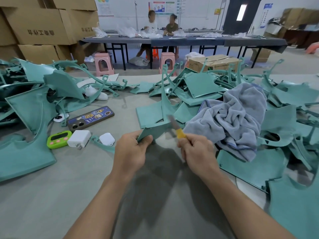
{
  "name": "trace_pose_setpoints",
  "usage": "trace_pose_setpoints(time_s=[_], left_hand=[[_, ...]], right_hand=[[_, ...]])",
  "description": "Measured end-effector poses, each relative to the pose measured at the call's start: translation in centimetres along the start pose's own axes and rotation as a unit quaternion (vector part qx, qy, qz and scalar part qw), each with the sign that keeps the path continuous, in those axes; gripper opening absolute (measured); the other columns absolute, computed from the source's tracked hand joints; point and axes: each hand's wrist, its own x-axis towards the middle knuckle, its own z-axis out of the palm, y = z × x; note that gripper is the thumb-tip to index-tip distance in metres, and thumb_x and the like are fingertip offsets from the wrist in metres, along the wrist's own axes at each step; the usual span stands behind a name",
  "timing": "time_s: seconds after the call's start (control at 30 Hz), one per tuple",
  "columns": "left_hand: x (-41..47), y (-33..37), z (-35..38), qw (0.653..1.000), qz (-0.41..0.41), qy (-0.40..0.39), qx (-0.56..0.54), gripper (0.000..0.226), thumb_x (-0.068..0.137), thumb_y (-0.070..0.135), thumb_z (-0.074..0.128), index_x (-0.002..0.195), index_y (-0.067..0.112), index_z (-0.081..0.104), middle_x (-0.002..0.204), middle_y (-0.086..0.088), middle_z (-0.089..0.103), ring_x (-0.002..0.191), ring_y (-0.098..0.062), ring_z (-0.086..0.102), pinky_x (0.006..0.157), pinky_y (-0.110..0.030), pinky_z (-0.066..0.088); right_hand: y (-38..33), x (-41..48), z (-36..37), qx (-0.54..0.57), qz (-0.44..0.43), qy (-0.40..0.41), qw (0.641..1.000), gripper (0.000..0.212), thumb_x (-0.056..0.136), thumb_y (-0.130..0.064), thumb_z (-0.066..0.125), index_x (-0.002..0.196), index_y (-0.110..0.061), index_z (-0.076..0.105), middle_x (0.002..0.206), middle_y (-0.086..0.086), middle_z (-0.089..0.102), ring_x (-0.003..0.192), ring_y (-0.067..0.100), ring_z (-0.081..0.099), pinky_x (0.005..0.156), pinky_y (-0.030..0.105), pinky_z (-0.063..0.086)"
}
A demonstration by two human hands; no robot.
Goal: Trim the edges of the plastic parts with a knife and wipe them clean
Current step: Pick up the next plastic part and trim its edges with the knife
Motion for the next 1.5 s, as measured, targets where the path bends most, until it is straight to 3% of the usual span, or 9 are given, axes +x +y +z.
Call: trace_pose_setpoints(time_s=[0.3,0.4,0.47,0.6,0.77,0.9,1.1,1.3,1.5], left_hand=[[-0.6,-0.1,0.0,0.999,0.034,0.000,-0.011,0.015,0.094,0.024,0.067,0.079,0.024,0.068,0.067,-0.005,0.060,0.061,-0.011,0.037,0.058,-0.035,0.042],[-1.4,1.0,-0.6,0.995,0.095,0.036,-0.008,0.019,0.094,0.036,0.060,0.076,0.039,0.066,0.054,0.014,0.047,0.054,-0.005,0.039,0.052,-0.014,0.032],[-2.0,2.1,-1.3,0.986,0.158,0.045,0.010,0.017,0.091,0.028,0.061,0.093,0.033,0.077,0.072,0.031,0.062,0.073,0.008,0.058,0.072,-0.006,0.041],[-2.5,3.3,-1.8,0.942,0.323,-0.068,0.068,0.039,0.077,0.006,0.070,0.107,0.029,0.080,0.134,0.011,0.065,0.136,-0.009,0.050,0.118,-0.034,0.030],[-2.7,2.5,-2.0,0.927,0.345,-0.091,0.119,0.037,0.085,0.010,0.061,0.111,0.031,0.079,0.150,0.005,0.052,0.151,-0.019,0.029,0.120,-0.039,0.028],[-1.7,0.5,-2.3,0.957,0.237,-0.082,0.146,0.048,0.081,0.013,0.070,0.127,0.028,0.071,0.157,0.002,0.043,0.154,-0.016,0.021,0.122,-0.031,0.023],[-1.6,-0.2,-2.3,0.996,-0.029,0.055,0.061,0.060,0.085,-0.002,0.047,0.136,0.027,0.063,0.133,0.011,0.063,0.124,-0.005,0.052,0.101,-0.007,0.031],[-3.8,1.4,-0.6,0.977,0.063,-0.179,0.096,0.081,0.062,0.014,0.061,0.140,0.035,0.057,0.143,0.021,0.053,0.134,0.004,0.043,0.112,-0.006,0.025],[-2.3,0.3,-0.9,0.992,0.089,-0.049,0.077,0.041,0.091,0.012,0.063,0.128,0.030,0.068,0.128,0.016,0.068,0.118,-0.005,0.061,0.104,-0.021,0.044]], right_hand=[[0.6,0.6,-1.0,0.075,0.011,-0.042,0.996,0.029,0.091,-0.027,0.057,0.066,-0.018,0.069,0.050,0.004,0.063,0.045,0.016,0.054,0.051,0.032,0.046],[0.5,1.6,-1.9,0.247,0.118,0.023,0.961,0.030,0.093,-0.008,0.056,0.065,-0.001,0.065,0.048,0.010,0.055,0.039,0.020,0.041,0.039,0.024,0.034],[0.1,1.8,-2.7,0.408,0.186,0.000,0.894,0.029,0.100,-0.007,0.052,0.074,-0.001,0.064,0.056,0.014,0.058,0.038,0.017,0.041,0.036,0.021,0.031],[0.1,1.7,-3.4,0.524,0.275,-0.122,0.797,0.034,0.104,-0.022,0.052,0.083,-0.005,0.072,0.076,0.010,0.072,0.058,0.019,0.067,0.058,0.029,0.054],[0.5,1.5,-3.0,0.458,0.238,-0.154,0.843,0.025,0.097,-0.021,0.062,0.089,-0.010,0.083,0.098,0.014,0.078,0.084,0.023,0.074,0.076,0.035,0.063],[0.1,0.9,-1.9,0.435,0.212,-0.170,0.859,0.020,0.073,-0.018,0.080,0.089,-0.006,0.082,0.099,0.016,0.078,0.079,0.021,0.076,0.064,0.030,0.062],[0.5,0.6,-0.2,0.399,0.198,-0.019,0.895,0.016,0.095,-0.006,0.068,0.086,-0.012,0.080,0.088,0.008,0.080,0.070,0.015,0.074,0.056,0.023,0.057],[-0.8,-0.6,1.3,0.381,0.102,-0.086,0.915,0.033,0.097,-0.001,0.063,0.082,-0.022,0.083,0.083,0.008,0.079,0.073,0.017,0.075,0.066,0.030,0.062],[-1.6,-1.5,0.3,0.150,-0.012,-0.012,0.989,0.029,0.094,-0.019,0.072,0.091,-0.047,0.078,0.071,-0.007,0.076,0.062,0.015,0.071,0.062,0.037,0.059]])
